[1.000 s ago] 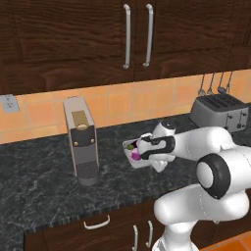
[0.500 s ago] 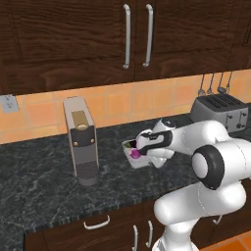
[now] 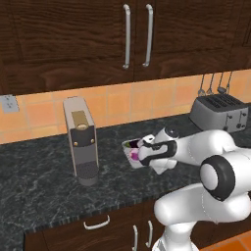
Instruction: Take the meat container that has the fish and place it on the second highest rack of the freezer. Then take the vegetable container that has the eggplant and onion and place it on the highest rack of the freezer.
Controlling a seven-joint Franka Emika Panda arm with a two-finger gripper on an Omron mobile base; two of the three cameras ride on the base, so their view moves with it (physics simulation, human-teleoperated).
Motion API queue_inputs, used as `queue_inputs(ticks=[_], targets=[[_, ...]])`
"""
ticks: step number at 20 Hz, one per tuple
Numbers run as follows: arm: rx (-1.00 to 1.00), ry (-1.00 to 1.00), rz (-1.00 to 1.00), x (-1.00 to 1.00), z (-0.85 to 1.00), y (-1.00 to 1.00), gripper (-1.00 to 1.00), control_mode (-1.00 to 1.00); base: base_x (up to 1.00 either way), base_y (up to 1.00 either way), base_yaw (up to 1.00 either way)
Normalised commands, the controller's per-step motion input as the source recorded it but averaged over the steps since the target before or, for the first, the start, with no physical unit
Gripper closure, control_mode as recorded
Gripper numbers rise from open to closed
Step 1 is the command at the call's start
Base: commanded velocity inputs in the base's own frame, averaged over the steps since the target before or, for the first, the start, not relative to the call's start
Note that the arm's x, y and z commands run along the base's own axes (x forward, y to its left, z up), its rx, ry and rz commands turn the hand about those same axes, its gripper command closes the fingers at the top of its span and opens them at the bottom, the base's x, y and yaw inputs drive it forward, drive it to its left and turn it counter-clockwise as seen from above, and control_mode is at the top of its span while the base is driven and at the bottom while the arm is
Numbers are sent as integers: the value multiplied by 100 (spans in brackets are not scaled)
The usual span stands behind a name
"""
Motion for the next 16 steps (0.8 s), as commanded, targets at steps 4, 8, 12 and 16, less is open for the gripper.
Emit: queue_inputs(ticks=[4,8,12,16], targets=[[0,0,0,3,-9,8,100,-100,0,0,0],[0,3,0,0,-19,1,100,-100,0,0,0],[0,3,-2,0,-11,0,100,-100,0,0,0],[0,1,-2,-6,-2,0,100,-100,0,0,0]])
